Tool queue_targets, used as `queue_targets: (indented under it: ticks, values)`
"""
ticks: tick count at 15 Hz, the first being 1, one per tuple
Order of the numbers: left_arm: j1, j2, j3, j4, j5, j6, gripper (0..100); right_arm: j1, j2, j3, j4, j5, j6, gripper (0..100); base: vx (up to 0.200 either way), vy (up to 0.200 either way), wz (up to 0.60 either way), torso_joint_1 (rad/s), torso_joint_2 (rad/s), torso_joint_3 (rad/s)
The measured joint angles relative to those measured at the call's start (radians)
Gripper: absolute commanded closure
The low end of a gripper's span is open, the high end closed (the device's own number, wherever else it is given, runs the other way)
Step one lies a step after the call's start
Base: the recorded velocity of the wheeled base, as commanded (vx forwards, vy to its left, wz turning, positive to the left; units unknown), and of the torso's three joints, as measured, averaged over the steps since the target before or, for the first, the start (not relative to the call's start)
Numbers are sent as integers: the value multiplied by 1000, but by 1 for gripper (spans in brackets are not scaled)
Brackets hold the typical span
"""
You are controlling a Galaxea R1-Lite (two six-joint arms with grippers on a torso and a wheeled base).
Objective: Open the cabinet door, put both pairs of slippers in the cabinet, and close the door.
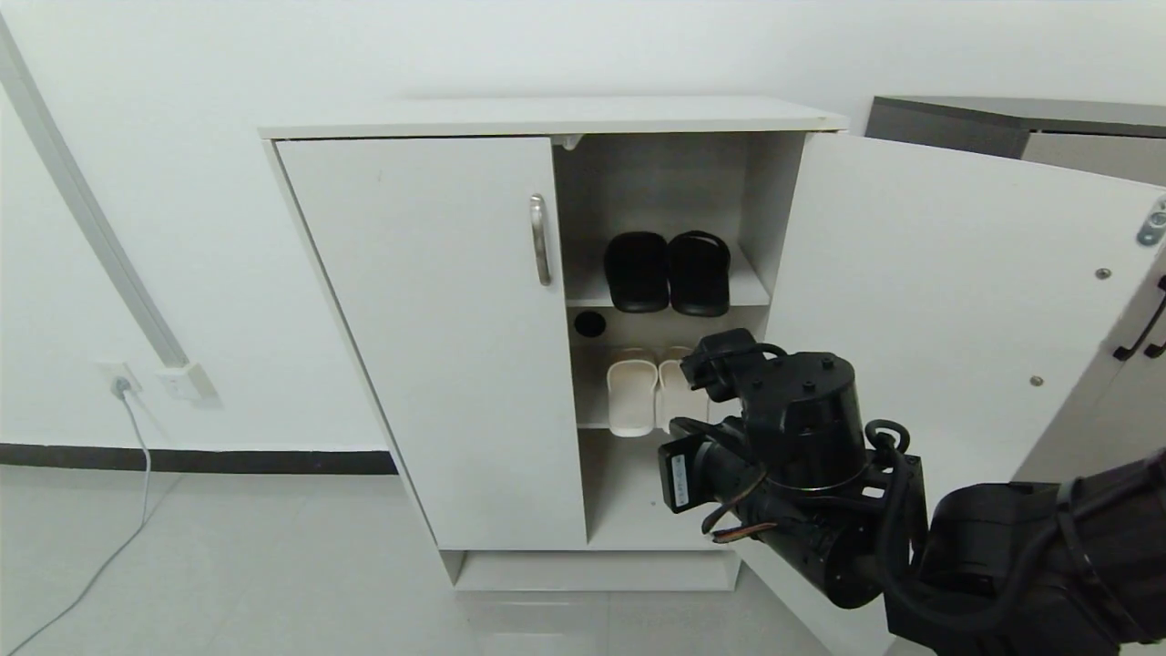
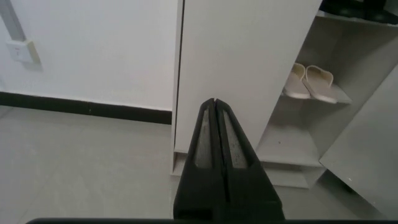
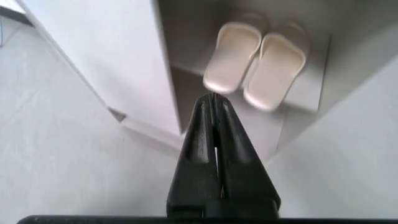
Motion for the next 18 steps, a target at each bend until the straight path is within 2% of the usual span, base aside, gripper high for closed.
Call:
queue_targets:
  ticks: [18]
  values:
    - [0, 0, 0, 1, 0, 0, 100, -13, 56, 18, -23, 1, -29, 100, 0, 0, 0, 0, 0, 0]
